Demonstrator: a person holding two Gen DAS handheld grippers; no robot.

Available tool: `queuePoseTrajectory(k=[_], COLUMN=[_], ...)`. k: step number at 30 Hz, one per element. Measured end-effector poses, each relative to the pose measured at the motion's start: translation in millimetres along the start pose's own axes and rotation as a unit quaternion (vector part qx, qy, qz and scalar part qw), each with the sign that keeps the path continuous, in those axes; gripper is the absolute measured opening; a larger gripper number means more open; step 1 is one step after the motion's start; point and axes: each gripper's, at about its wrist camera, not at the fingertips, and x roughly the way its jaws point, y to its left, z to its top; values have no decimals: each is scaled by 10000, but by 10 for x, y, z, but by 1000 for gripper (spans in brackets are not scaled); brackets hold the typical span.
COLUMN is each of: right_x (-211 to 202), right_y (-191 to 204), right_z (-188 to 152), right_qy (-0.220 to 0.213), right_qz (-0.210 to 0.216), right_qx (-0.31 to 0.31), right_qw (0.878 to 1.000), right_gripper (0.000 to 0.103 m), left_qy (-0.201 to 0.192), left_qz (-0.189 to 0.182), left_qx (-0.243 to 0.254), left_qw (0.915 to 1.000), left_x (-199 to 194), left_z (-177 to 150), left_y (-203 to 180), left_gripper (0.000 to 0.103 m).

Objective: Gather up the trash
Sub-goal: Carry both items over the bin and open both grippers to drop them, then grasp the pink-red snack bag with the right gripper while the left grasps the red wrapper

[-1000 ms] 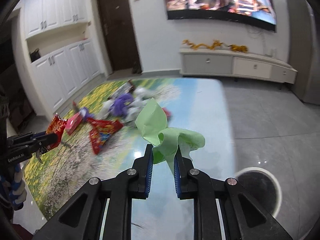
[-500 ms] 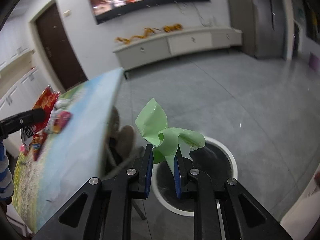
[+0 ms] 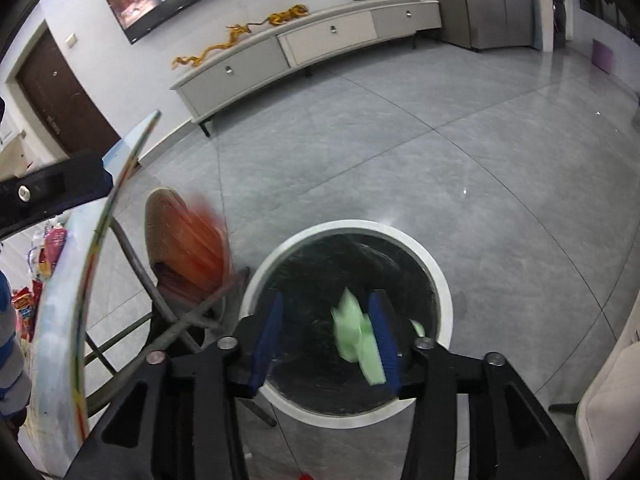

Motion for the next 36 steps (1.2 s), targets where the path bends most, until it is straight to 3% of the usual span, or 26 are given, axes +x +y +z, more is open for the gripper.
queuePoseTrajectory(k=[5, 12, 20, 36], right_x=[-66, -285, -587, -1050], right_y=[-21, 98, 547, 1700], right_z=[-32, 90, 145, 81], right_qy=[-48, -350, -689, -1090], right_qz=[-95, -44, 162, 534], right_qx=[5, -152, -496, -1401], right_qw=[9999, 9993, 9963, 9827], right_gripper=[46, 46, 46, 46], left_qy=[-173, -460, -890, -1756], left_qz=[99, 279, 680, 1583], left_qx=[78, -184, -571, -1468], left_qw=[9998, 9984, 9921, 9605], left_x=[-165, -593, -1264, -2571], left_z=[-27, -175, -493, -1419], left_y=[-38, 104, 505, 1405], left_gripper=[60, 60, 60, 60])
